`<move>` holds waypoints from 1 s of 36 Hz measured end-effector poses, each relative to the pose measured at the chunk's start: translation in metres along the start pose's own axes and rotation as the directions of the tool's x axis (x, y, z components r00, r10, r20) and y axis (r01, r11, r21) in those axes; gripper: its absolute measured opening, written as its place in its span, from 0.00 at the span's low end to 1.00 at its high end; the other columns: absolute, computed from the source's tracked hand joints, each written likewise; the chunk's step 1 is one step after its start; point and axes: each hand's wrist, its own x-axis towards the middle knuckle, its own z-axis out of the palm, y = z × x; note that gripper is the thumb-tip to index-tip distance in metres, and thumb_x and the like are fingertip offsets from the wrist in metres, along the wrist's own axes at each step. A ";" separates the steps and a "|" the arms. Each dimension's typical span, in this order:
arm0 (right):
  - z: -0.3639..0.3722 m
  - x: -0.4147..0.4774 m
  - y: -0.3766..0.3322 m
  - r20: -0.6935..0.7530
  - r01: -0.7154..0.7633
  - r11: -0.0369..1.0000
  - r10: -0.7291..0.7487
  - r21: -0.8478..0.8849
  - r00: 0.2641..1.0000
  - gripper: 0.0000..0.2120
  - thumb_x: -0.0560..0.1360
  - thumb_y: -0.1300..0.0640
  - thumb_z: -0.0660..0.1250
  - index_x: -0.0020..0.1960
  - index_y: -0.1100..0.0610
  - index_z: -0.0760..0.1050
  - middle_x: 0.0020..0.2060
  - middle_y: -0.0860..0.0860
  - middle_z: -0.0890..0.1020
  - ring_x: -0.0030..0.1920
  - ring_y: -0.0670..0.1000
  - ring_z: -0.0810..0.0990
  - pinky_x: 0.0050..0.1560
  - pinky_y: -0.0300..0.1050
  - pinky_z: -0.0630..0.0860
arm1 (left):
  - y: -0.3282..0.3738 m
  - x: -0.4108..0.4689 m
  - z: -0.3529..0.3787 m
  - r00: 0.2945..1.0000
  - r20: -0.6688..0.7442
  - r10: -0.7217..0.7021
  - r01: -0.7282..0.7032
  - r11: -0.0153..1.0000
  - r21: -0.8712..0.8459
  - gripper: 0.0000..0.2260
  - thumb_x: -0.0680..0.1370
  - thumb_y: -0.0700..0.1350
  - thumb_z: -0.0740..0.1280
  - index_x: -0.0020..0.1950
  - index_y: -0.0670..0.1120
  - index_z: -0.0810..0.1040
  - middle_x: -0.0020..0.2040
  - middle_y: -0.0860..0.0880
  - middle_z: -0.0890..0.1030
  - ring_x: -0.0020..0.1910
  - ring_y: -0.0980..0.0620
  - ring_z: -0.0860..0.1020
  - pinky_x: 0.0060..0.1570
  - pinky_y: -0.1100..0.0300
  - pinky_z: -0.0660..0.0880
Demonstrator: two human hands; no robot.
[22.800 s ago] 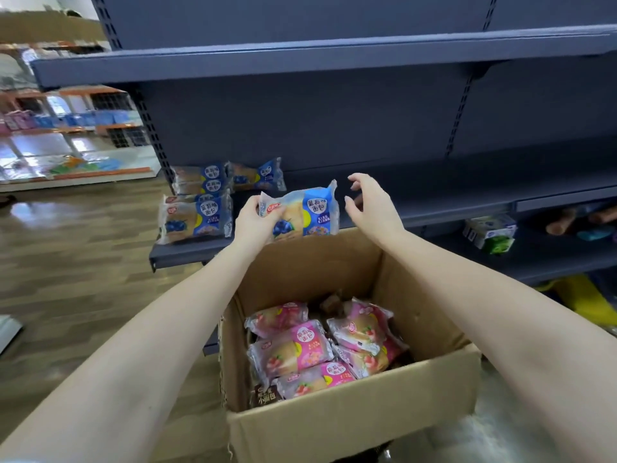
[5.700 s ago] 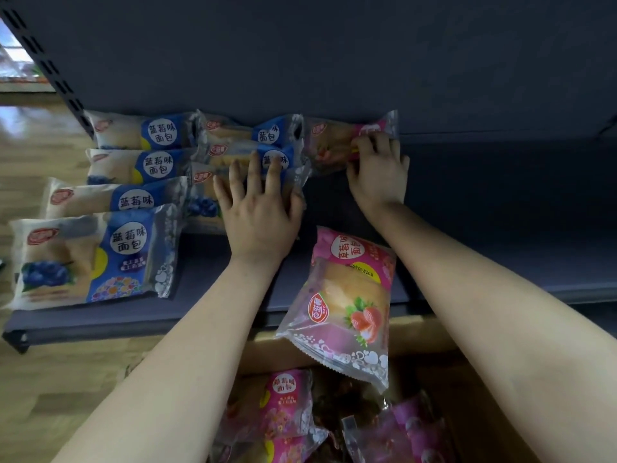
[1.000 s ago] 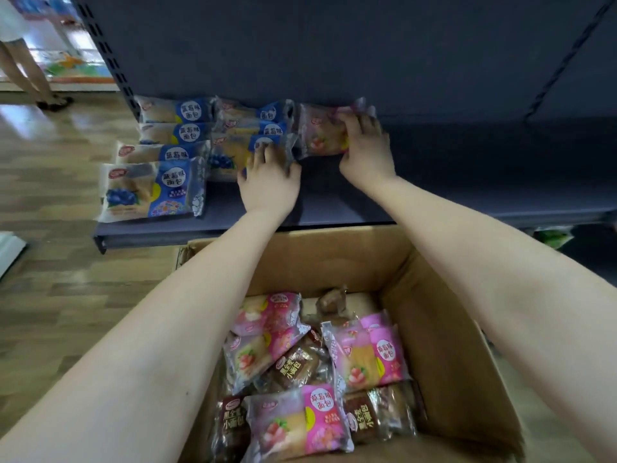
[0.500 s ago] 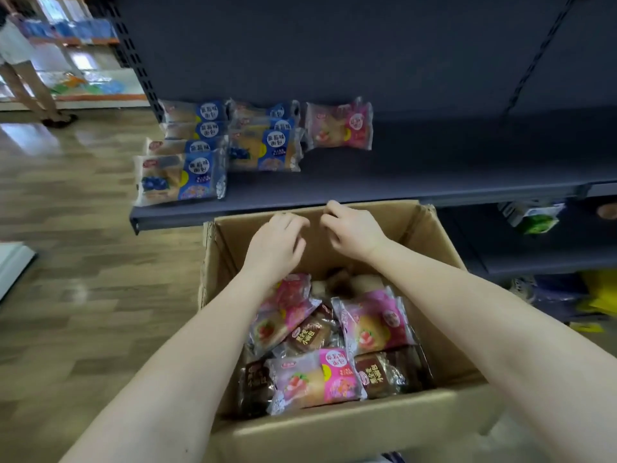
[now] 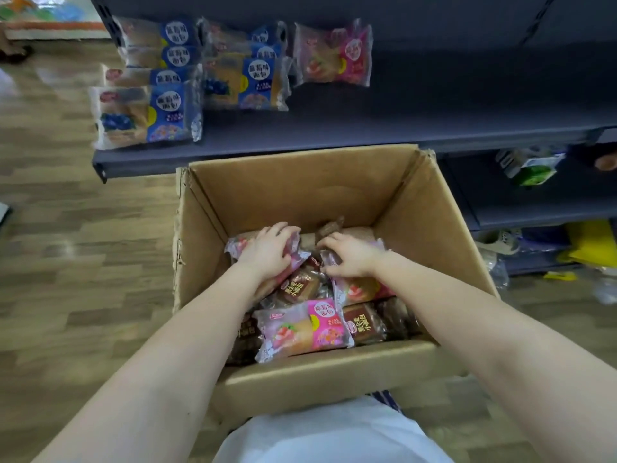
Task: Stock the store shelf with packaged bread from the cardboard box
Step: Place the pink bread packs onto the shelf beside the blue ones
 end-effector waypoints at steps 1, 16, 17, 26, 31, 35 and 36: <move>0.002 0.000 0.002 0.000 -0.011 0.999 0.011 0.032 1.000 0.31 0.73 0.45 0.68 0.72 0.55 0.64 0.65 0.57 0.70 0.64 0.57 0.71 0.62 0.47 0.69 | 0.000 0.001 0.003 0.999 0.032 0.019 -0.020 1.000 0.012 0.27 0.77 0.45 0.62 0.75 0.55 0.60 0.77 0.49 0.58 0.73 0.43 0.60 0.69 0.46 0.64; 0.003 -0.009 0.001 0.035 -0.096 0.991 0.093 0.089 0.995 0.35 0.70 0.40 0.71 0.68 0.60 0.68 0.63 0.58 0.73 0.61 0.58 0.73 0.54 0.43 0.68 | 0.008 -0.008 0.017 1.000 0.000 0.000 0.000 0.991 0.135 0.15 0.80 0.46 0.58 0.68 0.50 0.69 0.73 0.47 0.66 0.69 0.42 0.63 0.61 0.43 0.70; 0.004 -0.008 -0.001 0.034 -0.098 0.991 0.095 0.091 0.995 0.33 0.71 0.41 0.70 0.67 0.61 0.69 0.62 0.58 0.74 0.60 0.59 0.73 0.51 0.42 0.67 | 0.008 -0.008 0.018 1.000 -0.007 -0.007 0.007 0.992 0.129 0.15 0.81 0.47 0.57 0.68 0.50 0.69 0.72 0.47 0.66 0.69 0.42 0.64 0.61 0.42 0.70; 0.005 -0.004 0.007 0.138 -0.155 0.942 0.118 0.299 0.983 0.24 0.73 0.45 0.69 0.63 0.58 0.72 0.50 0.50 0.72 0.52 0.51 0.72 0.49 0.40 0.66 | 0.010 -0.013 0.017 0.988 -0.146 -0.043 0.063 0.989 0.134 0.08 0.80 0.43 0.58 0.57 0.43 0.72 0.60 0.45 0.77 0.59 0.41 0.70 0.45 0.51 0.71; -0.001 -0.006 0.013 0.180 -0.187 0.919 0.131 0.346 0.975 0.20 0.74 0.49 0.69 0.59 0.60 0.74 0.51 0.55 0.77 0.53 0.55 0.75 0.51 0.45 0.69 | 0.014 -0.010 0.014 0.983 -0.175 -0.049 0.077 0.985 0.156 0.07 0.79 0.41 0.58 0.55 0.43 0.72 0.52 0.42 0.80 0.56 0.40 0.72 0.40 0.52 0.68; 0.001 0.000 0.008 0.107 -0.130 0.948 0.103 0.290 0.989 0.14 0.73 0.50 0.71 0.43 0.58 0.70 0.40 0.54 0.73 0.42 0.53 0.71 0.40 0.45 0.64 | 0.018 -0.012 0.010 0.975 -0.221 -0.009 0.037 0.992 0.123 0.10 0.78 0.38 0.58 0.58 0.44 0.72 0.48 0.41 0.80 0.55 0.39 0.73 0.38 0.54 0.64; 0.001 0.001 0.007 0.080 -0.112 0.954 0.093 0.279 0.992 0.14 0.73 0.50 0.71 0.42 0.58 0.70 0.41 0.55 0.74 0.42 0.53 0.71 0.41 0.45 0.65 | 0.018 -0.011 0.009 0.970 -0.241 0.005 0.021 0.994 0.108 0.12 0.77 0.38 0.58 0.60 0.45 0.71 0.48 0.41 0.80 0.54 0.39 0.74 0.38 0.53 0.65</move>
